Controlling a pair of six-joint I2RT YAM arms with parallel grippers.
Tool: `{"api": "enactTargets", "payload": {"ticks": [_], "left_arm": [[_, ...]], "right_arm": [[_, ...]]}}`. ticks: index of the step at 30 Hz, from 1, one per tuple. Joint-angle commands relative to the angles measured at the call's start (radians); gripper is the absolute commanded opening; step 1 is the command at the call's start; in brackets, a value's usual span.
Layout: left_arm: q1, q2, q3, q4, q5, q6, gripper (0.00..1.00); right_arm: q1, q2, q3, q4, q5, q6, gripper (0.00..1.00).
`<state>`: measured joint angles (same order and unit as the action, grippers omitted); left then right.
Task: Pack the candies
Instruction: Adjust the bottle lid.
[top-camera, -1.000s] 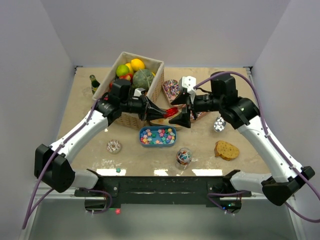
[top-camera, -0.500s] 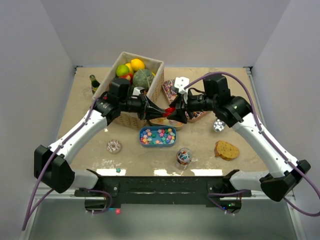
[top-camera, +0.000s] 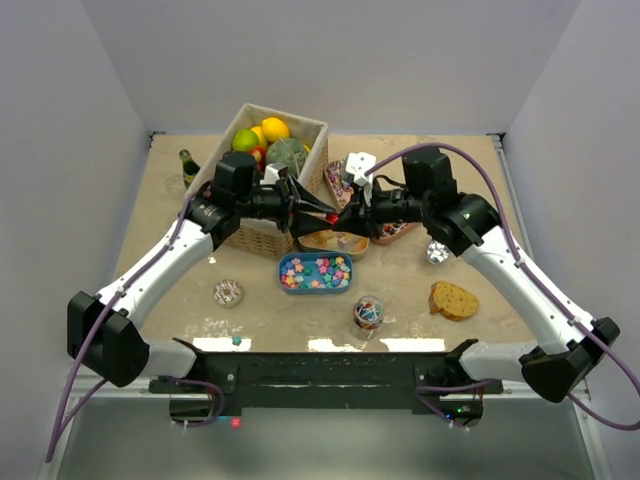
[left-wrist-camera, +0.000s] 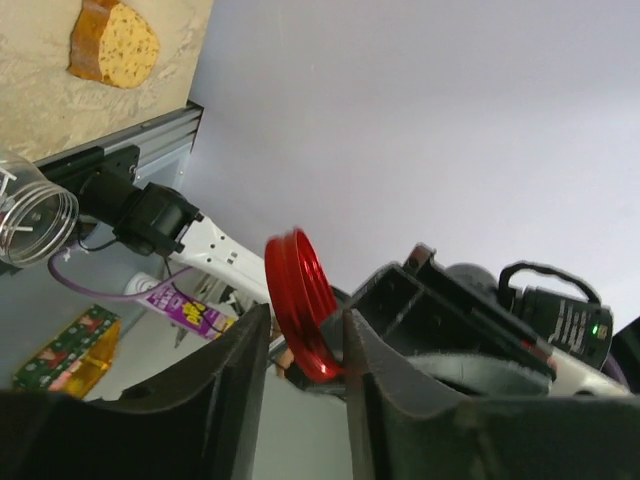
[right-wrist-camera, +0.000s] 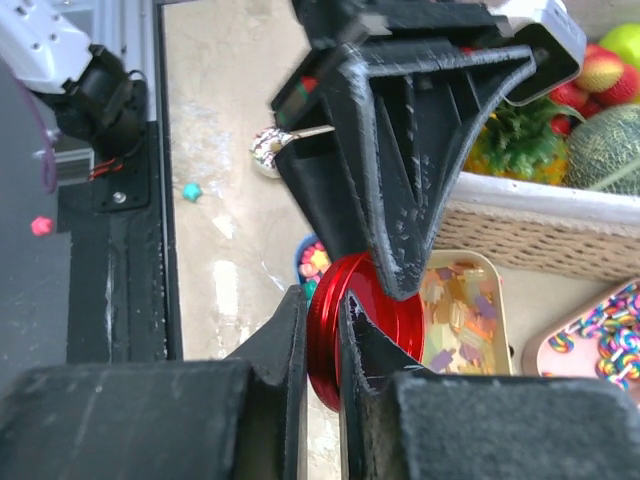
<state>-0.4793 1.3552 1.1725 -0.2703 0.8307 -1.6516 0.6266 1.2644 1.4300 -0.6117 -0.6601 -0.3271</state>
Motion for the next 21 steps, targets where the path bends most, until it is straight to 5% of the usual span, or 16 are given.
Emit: {"api": "enactTargets", "payload": {"ticks": [1,9,13,16,21], "left_arm": [[0.002,-0.041,0.024,0.082,0.071,0.088,0.5],[0.024,-0.018,0.131,-0.048,-0.057,0.576,0.86],[0.021,-0.043,0.211,-0.262,-0.388,0.902,0.88],[0.019,-0.128,0.158,-0.215,-0.548,1.016,0.89],[-0.013,-0.228,0.023,-0.113,-0.607,1.133,0.91]], "right_arm": [[-0.019,0.007,-0.032,0.055,0.08,0.089,0.0],[-0.022,-0.045,-0.14,0.165,0.145,0.377,0.0],[-0.031,-0.025,-0.131,0.188,0.157,0.56,0.0],[-0.065,-0.014,-0.125,0.217,0.177,0.704,0.0],[-0.165,-0.02,-0.184,0.351,0.14,1.04,0.0]]}}
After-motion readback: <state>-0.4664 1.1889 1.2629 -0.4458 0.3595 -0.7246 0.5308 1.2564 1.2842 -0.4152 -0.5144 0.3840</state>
